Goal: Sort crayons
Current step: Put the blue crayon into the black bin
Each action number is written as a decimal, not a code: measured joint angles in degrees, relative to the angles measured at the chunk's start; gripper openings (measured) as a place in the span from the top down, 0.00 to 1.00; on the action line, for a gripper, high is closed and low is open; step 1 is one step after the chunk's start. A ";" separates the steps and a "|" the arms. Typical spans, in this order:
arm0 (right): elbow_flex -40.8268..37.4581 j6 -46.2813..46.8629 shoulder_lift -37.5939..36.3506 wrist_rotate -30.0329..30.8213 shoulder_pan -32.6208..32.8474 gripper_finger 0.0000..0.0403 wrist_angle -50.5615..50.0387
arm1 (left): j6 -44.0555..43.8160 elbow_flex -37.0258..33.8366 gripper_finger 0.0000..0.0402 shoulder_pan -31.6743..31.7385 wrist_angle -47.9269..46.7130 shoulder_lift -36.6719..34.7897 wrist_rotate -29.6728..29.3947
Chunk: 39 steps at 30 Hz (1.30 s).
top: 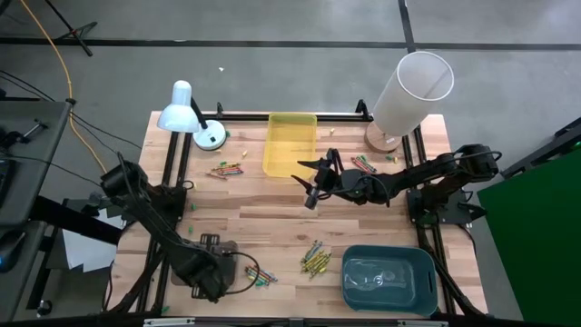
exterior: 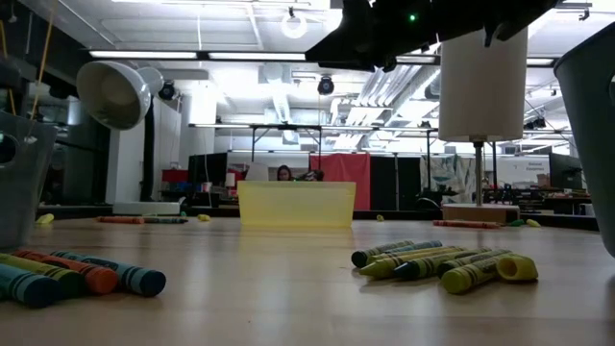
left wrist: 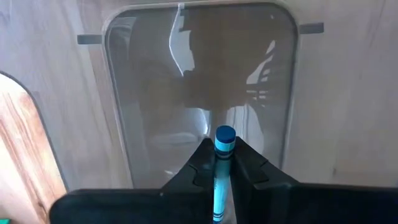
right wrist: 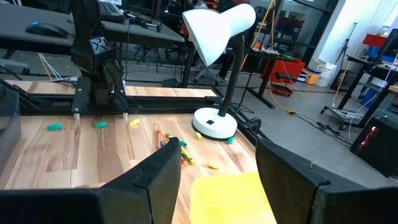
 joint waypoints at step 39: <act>0.00 -2.68 0.00 0.22 0.48 0.51 -1.79 | 35.63 -12.33 0.60 46.01 12.01 -22.04 -13.18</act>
